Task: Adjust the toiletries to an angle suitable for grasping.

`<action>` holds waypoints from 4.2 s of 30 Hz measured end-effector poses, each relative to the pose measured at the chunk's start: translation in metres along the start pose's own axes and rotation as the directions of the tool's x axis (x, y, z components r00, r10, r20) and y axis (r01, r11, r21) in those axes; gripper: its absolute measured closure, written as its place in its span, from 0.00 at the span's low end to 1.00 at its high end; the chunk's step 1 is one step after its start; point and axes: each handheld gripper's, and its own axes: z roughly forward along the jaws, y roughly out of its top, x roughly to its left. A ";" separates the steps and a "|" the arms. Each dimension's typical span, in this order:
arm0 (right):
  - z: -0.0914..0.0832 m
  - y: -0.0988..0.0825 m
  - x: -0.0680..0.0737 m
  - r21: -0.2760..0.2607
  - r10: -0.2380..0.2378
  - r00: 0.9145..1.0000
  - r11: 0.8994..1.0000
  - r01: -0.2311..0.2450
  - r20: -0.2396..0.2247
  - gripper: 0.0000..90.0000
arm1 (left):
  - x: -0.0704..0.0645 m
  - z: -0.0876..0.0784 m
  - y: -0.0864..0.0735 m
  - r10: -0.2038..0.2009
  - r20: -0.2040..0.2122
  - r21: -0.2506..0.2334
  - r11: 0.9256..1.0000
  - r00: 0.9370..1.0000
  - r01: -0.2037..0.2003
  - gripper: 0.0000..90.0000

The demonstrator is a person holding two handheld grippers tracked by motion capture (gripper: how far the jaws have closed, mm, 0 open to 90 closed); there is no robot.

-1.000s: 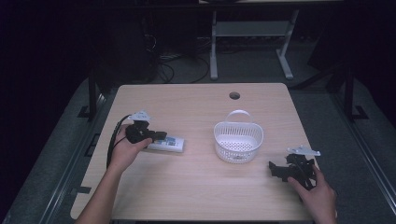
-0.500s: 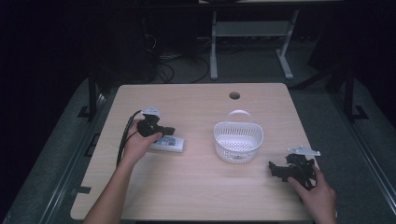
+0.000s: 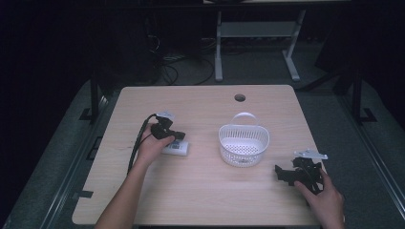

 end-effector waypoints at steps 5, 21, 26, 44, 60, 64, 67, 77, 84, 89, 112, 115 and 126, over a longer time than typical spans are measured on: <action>0.000 0.000 0.000 -0.001 -0.001 1.000 1.000 0.001 0.000 0.00 | -0.001 0.007 0.000 -0.006 -0.012 0.023 1.000 1.000 0.007 1.00; 0.000 0.000 0.000 0.000 -0.001 1.000 1.000 0.001 0.000 0.00 | -0.011 0.008 0.001 0.025 -0.014 0.099 0.995 1.000 -0.023 1.00; 0.000 0.000 0.000 -0.001 -0.001 1.000 1.000 0.001 0.000 0.01 | -0.015 0.005 0.001 0.034 -0.008 0.108 0.994 0.999 -0.033 1.00; 0.000 0.000 0.000 0.000 -0.001 1.000 1.000 0.001 0.000 0.00 | -0.021 0.000 -0.013 0.021 0.031 0.133 0.991 0.999 -0.025 1.00; 0.000 0.000 0.000 0.000 0.000 1.000 1.000 0.000 0.000 0.00 | -0.027 -0.013 -0.029 0.028 0.050 0.141 0.989 0.998 -0.035 1.00; 0.000 0.000 0.000 0.000 0.000 1.000 1.000 0.000 0.000 0.01 | -0.029 -0.017 -0.034 0.022 0.052 0.139 0.990 0.998 -0.029 1.00; 0.000 0.000 0.000 0.000 0.000 1.000 1.000 0.000 0.000 0.01 | -0.030 -0.020 -0.037 0.028 0.053 0.146 0.989 0.998 -0.036 1.00; 0.000 0.000 0.000 0.000 0.000 1.000 1.000 0.000 0.000 0.00 | -0.033 -0.031 -0.050 0.024 0.046 0.149 0.988 0.999 -0.031 1.00; 0.000 0.000 0.000 0.000 -0.001 1.000 1.000 0.001 0.000 0.00 | -0.033 -0.043 -0.057 0.033 0.034 0.160 0.986 0.999 -0.038 1.00; 0.000 0.000 0.000 0.000 0.000 1.000 1.000 0.000 0.000 0.01 | -0.030 -0.050 -0.067 0.025 0.019 0.147 0.989 1.000 -0.028 1.00; 0.000 0.000 0.000 0.000 0.000 1.000 1.000 0.000 0.000 0.01 | -0.012 -0.077 -0.085 -0.003 -0.068 0.140 0.990 0.998 0.013 1.00; 0.000 0.000 0.000 0.000 0.000 1.000 1.000 0.000 0.000 0.01 | -0.010 -0.079 -0.086 -0.008 -0.070 0.136 0.991 0.998 0.018 1.00; 0.000 0.000 0.000 -0.001 -0.001 1.000 1.000 0.001 0.000 0.01 | -0.014 -0.082 -0.082 0.003 -0.059 0.113 0.994 0.998 0.004 0.94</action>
